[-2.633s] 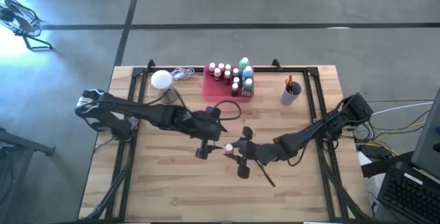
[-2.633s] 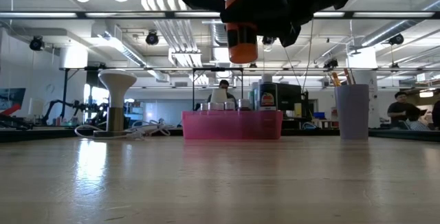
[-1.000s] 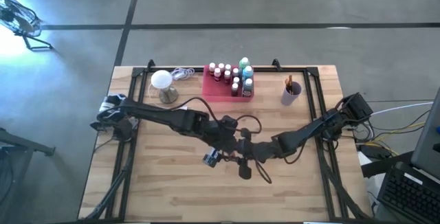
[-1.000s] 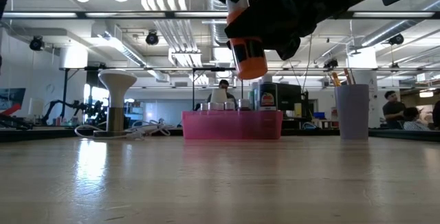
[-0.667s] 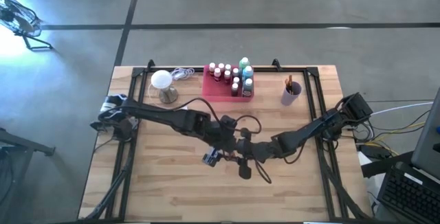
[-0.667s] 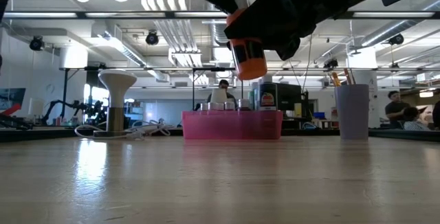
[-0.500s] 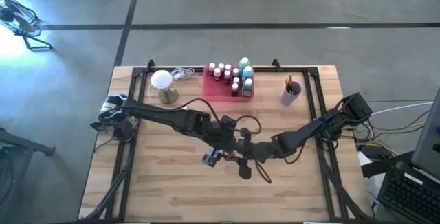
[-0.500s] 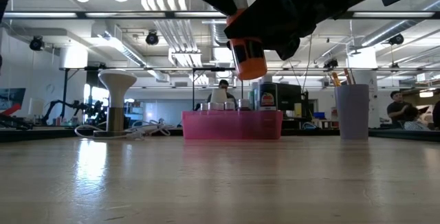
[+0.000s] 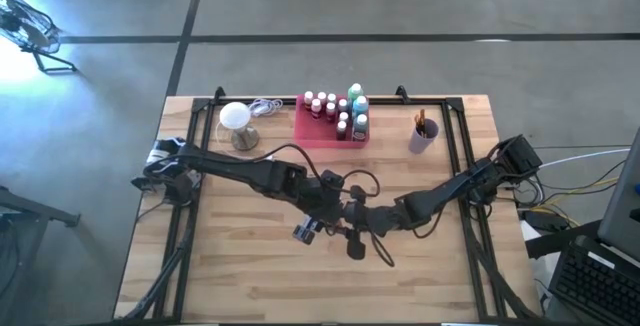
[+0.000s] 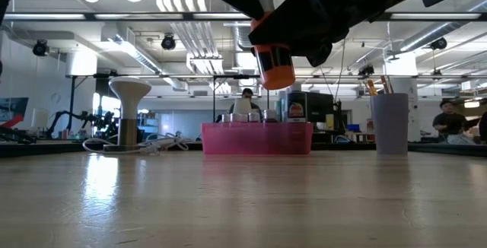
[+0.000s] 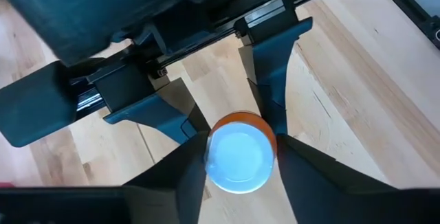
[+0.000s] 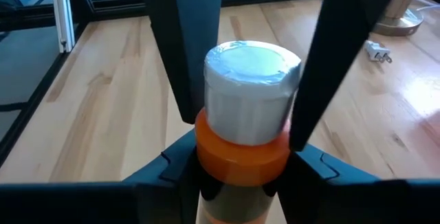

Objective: Pick & Place Paint Supplies
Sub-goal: Put the orange black paint bottle into the pink bin, then return to Home Position

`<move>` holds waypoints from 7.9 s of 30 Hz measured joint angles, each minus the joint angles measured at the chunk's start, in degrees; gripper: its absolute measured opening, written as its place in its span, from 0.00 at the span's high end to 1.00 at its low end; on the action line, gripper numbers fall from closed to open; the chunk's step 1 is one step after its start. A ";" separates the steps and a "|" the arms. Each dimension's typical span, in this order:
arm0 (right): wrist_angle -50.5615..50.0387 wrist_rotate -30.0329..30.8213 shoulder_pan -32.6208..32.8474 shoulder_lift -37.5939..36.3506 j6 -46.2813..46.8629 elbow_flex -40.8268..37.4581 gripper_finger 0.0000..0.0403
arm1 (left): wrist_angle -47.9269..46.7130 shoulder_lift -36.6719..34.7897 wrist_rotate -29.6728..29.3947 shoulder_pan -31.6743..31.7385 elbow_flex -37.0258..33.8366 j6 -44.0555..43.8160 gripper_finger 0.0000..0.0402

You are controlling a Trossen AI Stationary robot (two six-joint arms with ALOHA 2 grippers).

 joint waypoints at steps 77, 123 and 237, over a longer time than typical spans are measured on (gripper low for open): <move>-37.18 25.49 -1.09 -16.02 33.54 -13.31 0.45 | -5.81 3.22 -3.51 38.65 5.49 -1.34 0.69; -34.34 27.01 -4.57 -19.61 31.71 -17.49 0.56 | -4.36 13.70 1.49 42.64 7.78 0.21 0.43; 9.59 -13.64 -24.20 -78.08 -15.21 -48.54 0.98 | 41.92 -92.68 -9.79 16.03 -91.25 -5.95 0.97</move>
